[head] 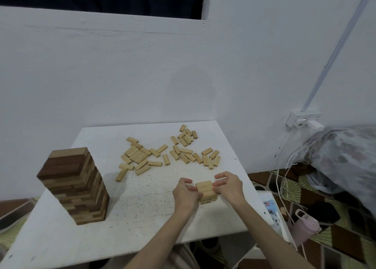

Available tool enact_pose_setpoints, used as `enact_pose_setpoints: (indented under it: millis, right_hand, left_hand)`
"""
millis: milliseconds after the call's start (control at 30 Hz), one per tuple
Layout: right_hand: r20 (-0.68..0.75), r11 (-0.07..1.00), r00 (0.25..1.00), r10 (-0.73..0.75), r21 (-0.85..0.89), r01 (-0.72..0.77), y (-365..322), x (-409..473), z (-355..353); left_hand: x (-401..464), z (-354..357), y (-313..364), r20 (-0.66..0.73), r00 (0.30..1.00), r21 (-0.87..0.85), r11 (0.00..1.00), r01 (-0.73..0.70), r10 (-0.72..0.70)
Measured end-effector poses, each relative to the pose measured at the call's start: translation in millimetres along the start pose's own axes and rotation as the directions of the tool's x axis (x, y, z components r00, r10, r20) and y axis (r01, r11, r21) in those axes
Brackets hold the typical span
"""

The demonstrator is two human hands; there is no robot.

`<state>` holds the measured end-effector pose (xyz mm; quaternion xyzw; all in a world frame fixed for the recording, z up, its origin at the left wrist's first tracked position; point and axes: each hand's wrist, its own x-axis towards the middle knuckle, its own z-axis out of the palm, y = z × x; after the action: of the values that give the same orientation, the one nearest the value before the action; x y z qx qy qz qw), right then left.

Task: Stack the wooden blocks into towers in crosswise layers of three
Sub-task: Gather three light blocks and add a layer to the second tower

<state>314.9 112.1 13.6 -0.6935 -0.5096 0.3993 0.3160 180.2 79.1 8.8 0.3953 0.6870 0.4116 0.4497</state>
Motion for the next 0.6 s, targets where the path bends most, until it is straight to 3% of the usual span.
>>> enact_pose_setpoints:
  millis: [400,500,600]
  right_hand:
    - [-0.02,1.0,1.0,-0.002,0.009,0.002,2.3,4.2,-4.5]
    - [-0.045,0.996,0.999,-0.001,0.087,0.005,-2.0,6.2,-12.0]
    - [0.114,0.955,0.991,0.064,0.281,-0.094,-6.9,5.4,-13.5]
  left_hand:
    - [4.2,-4.1,1.9,-0.033,0.999,0.016,1.0,-0.009,0.01]
    - [7.0,-11.3,6.4,-0.05,0.998,-0.099,0.995,0.018,-0.023]
    - [1.7,-11.6,8.1,0.121,0.986,-0.324,0.934,0.15,-0.117]
